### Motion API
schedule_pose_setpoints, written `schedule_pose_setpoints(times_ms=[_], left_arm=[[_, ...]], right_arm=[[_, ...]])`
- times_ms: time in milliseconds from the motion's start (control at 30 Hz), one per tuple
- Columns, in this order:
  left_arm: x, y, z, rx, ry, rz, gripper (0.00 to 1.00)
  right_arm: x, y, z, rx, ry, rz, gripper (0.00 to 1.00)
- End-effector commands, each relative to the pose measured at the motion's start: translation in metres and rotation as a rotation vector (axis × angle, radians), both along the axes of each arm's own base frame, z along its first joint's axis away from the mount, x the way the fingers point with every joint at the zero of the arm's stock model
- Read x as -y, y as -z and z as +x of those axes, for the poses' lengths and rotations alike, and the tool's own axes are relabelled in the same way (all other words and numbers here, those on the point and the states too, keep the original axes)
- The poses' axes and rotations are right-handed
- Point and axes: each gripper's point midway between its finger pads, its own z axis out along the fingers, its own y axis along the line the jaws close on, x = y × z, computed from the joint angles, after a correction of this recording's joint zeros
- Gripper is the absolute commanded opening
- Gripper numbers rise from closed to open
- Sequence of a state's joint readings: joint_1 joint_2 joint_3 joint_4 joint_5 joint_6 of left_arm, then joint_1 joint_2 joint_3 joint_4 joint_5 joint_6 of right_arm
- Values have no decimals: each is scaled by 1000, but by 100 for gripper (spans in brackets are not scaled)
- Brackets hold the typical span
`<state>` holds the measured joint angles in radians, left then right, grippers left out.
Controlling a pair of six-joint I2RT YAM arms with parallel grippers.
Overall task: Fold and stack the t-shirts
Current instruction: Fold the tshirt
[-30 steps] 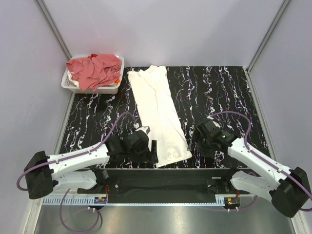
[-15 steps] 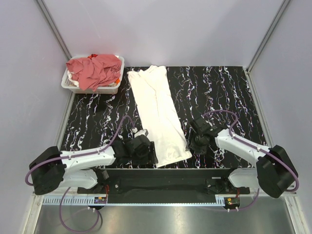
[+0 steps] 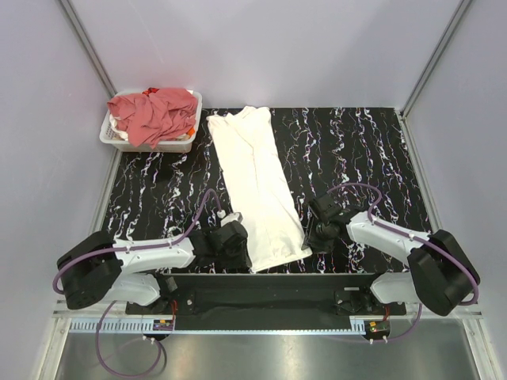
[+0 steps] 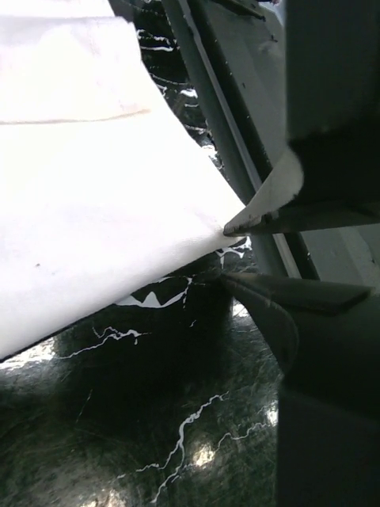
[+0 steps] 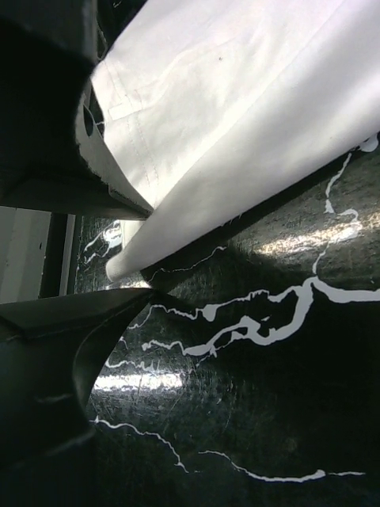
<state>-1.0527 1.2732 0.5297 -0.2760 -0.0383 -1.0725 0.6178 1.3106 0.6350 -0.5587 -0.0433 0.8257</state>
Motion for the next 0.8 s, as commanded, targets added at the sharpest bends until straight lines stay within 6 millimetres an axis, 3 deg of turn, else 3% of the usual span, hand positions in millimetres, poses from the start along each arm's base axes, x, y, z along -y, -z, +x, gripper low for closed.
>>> schedule_pose_setpoints(times_ms=[0,200,333,433,500,533,600,633,700,733,767], left_arm=[[8,0,8,35,1,-16,27],[10,-1,8,35,6,-19,5],[5,-4,9,45,-9,-17,2],[2,-7,8,49,-13,-17,0],[6,-19,10,64,-6,-34,0],[2,-22,9,63,-8,-21,0],[5,-47,13,95,-20,-62,0],[-1,-51,12,96,-28,-49,0],[1,-80,15,135,-45,-111,0],[-3,-88,15,145,-56,-114,0],[-5,-100,15,163,-65,-147,0]], right_arm=[[-1,6,1,5,-6,19,46],[-3,9,-3,4,0,46,38],[-6,8,-3,6,3,64,30],[-9,6,-3,1,5,86,19],[-17,-3,-3,1,-8,125,10],[-21,-10,-3,8,-12,148,8],[-25,-28,-3,11,-13,177,1],[-25,-41,0,42,-7,190,0],[-23,-67,2,67,2,192,0],[-25,-89,8,123,6,213,0],[-23,-96,8,132,10,214,0]])
